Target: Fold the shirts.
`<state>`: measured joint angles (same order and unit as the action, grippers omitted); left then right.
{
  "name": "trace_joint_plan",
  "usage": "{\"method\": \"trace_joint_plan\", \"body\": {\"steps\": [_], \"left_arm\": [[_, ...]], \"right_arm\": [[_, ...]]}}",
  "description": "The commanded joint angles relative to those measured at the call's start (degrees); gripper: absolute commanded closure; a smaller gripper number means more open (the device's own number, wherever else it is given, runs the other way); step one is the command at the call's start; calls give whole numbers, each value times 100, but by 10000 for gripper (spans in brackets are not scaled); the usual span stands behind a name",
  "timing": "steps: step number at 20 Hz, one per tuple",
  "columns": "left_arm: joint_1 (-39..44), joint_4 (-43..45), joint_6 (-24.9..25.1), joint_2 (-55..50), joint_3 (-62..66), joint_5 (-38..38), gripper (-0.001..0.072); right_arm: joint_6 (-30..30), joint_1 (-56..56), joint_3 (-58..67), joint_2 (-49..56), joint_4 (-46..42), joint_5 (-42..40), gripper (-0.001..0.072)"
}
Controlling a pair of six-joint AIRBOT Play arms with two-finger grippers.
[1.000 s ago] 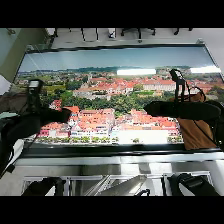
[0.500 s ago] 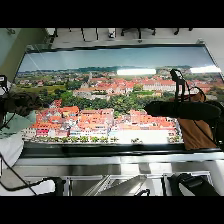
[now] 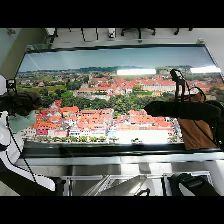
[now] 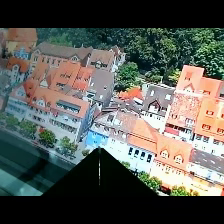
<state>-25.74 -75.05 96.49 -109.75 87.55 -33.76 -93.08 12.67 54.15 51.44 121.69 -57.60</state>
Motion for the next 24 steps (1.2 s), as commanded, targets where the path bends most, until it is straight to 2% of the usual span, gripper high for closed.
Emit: {"method": "trace_joint_plan", "body": {"steps": [1,2,6,12,14,19,21,24], "left_arm": [[-13,7,11,-612,553,-1200,552],[-13,4,13,-660,667,-1408,685],[181,-81,-57,-433,1379,-1950,685],[1167,-1152,-52,474,2927,-2669,685],[1665,-1690,-52,973,3051,-2837,685],[3228,-3032,-68,2201,2013,-3733,685],[3947,-3051,-380,2426,1480,-4026,685],[4883,-3053,-874,2522,651,-4039,685]], "right_arm": [[7,4,-2,2,2,2,696],[4,4,-2,2,2,2,696],[4,4,-2,4,2,2,695],[4,4,-2,7,2,2,695],[4,4,-2,7,0,2,696],[4,4,-2,7,2,2,696],[4,4,-2,7,2,2,696],[7,4,-2,7,4,7,695]]}}
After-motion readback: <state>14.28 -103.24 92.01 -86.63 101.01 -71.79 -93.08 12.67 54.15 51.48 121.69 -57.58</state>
